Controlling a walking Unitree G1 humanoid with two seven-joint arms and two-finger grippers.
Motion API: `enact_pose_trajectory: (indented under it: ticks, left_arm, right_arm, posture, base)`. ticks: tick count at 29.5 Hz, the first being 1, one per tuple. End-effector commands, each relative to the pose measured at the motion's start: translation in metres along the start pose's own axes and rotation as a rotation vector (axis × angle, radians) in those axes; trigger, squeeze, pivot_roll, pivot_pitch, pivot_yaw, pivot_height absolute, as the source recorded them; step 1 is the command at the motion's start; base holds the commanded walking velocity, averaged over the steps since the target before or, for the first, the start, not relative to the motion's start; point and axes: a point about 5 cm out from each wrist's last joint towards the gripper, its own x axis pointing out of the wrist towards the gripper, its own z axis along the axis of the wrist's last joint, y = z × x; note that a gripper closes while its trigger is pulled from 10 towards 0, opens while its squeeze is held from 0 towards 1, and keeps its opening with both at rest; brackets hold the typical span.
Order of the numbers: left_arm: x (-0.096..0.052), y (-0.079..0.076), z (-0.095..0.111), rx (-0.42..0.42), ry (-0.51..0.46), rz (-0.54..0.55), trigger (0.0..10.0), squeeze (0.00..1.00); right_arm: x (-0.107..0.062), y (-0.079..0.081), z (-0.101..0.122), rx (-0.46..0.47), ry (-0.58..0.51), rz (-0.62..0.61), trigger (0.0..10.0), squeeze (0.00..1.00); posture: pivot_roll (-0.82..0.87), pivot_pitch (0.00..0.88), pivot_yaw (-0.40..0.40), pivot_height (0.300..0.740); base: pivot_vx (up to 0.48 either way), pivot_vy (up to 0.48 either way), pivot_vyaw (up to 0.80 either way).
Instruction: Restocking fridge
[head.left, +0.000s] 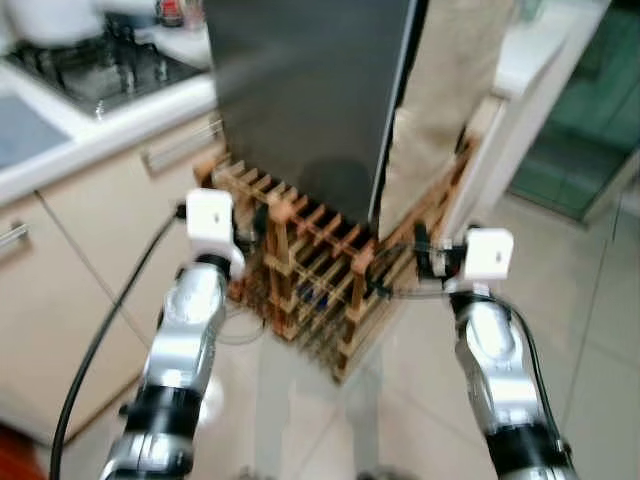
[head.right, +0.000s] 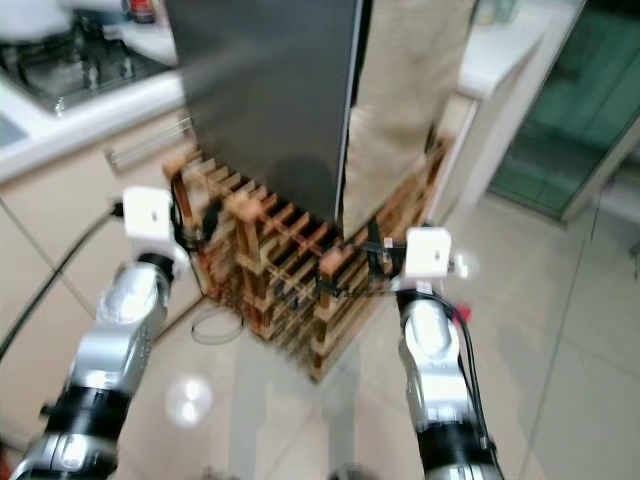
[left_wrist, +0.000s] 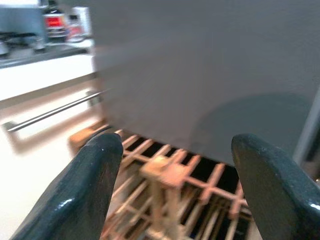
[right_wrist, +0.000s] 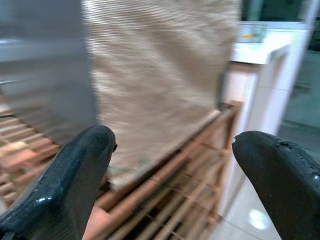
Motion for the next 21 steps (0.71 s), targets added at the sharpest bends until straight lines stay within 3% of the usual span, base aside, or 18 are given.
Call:
enact_pose_trajectory:
  ticks: [1, 8, 11, 21]
  left_arm:
    - [0.002, -0.009, 0.0, 0.009, -0.003, -0.026, 10.0, 0.0]
    - [0.002, -0.011, 0.001, -0.048, -0.015, -0.031, 10.0, 0.0]
    - [0.003, -0.01, 0.002, -0.024, -0.015, -0.02, 10.0, 0.0]
    - [0.004, -0.009, 0.01, -0.019, -0.056, -0.044, 10.0, 0.0]
  right_arm:
    - [-0.001, -0.01, 0.005, 0.016, -0.02, -0.035, 10.0, 0.0]
    - [-0.008, -0.016, -0.001, 0.011, 0.007, -0.047, 10.0, 0.0]
    - [-0.008, -0.013, 0.001, -0.013, -0.007, -0.039, 10.0, 0.0]
    - [-0.005, -0.011, 0.007, -0.039, -0.042, -0.017, 10.0, 0.0]
  posture:
    - [-0.14, 0.0, 0.005, 0.74]
    - [-0.14, 0.0, 0.004, 0.74]
    - [-0.15, 0.0, 0.006, 0.74]
    - [-0.14, 0.0, 0.0, 0.74]
  base:
    - [0.0, 0.0, -0.63]
    - [0.0, 0.0, -0.62]
    - [0.456, 0.0, -0.64]
    - [0.48, 0.0, 0.0]
